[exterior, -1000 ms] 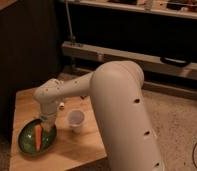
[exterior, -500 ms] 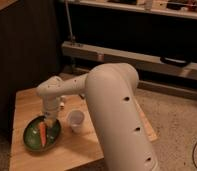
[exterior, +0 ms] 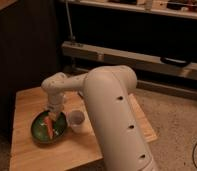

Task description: Push the ceramic bowl across the table

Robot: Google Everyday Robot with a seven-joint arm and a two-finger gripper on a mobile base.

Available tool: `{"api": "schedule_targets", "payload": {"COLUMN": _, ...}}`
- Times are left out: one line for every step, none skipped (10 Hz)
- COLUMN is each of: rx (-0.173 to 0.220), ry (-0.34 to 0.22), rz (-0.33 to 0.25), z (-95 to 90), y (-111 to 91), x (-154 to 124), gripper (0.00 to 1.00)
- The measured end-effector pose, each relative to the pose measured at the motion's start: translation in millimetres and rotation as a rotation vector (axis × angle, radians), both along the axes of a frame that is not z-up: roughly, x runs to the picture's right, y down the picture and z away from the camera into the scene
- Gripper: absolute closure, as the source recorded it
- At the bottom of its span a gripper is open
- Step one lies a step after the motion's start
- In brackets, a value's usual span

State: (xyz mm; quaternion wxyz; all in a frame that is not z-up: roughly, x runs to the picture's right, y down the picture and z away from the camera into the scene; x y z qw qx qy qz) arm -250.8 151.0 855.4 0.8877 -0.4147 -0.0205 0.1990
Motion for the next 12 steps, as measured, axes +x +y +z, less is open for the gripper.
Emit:
{"api": "schedule_targets", "payload": {"rx": 0.012, "ry": 0.011, "rz": 0.010, "z": 3.8, "y": -10, "x": 3, "gripper": 0.62}}
{"api": "schedule_targets", "payload": {"rx": 0.019, "ry": 0.021, "rz": 0.017, "z": 6.7, "y": -18, "x": 7, "gripper": 0.62}}
{"api": "schedule_targets", "payload": {"rx": 0.026, "ry": 0.040, "rz": 0.026, "z": 11.9, "y": -28, "x": 14, "gripper": 0.62}}
{"api": "schedule_targets", "payload": {"rx": 0.024, "ry": 0.057, "rz": 0.031, "z": 16.8, "y": -35, "x": 21, "gripper": 0.62}}
{"api": "schedule_targets", "payload": {"rx": 0.020, "ry": 0.079, "rz": 0.034, "z": 22.9, "y": -37, "x": 29, "gripper": 0.62}}
{"api": "schedule_targets", "payload": {"rx": 0.019, "ry": 0.100, "rz": 0.040, "z": 28.2, "y": -36, "x": 39, "gripper": 0.62}}
{"api": "schedule_targets", "payload": {"rx": 0.024, "ry": 0.121, "rz": 0.044, "z": 32.2, "y": -37, "x": 50, "gripper": 0.62}}
{"api": "schedule_targets", "payload": {"rx": 0.041, "ry": 0.137, "rz": 0.052, "z": 34.0, "y": -44, "x": 56, "gripper": 0.62}}
{"api": "schedule_targets", "payload": {"rx": 0.052, "ry": 0.162, "rz": 0.060, "z": 35.0, "y": -50, "x": 64, "gripper": 0.62}}
{"api": "schedule_targets", "payload": {"rx": 0.060, "ry": 0.183, "rz": 0.064, "z": 35.4, "y": -54, "x": 74, "gripper": 0.62}}
{"api": "schedule_targets", "payload": {"rx": 0.068, "ry": 0.209, "rz": 0.067, "z": 35.1, "y": -58, "x": 89, "gripper": 0.62}}
{"api": "schedule_targets", "payload": {"rx": 0.065, "ry": 0.239, "rz": 0.068, "z": 34.6, "y": -58, "x": 105, "gripper": 0.62}}
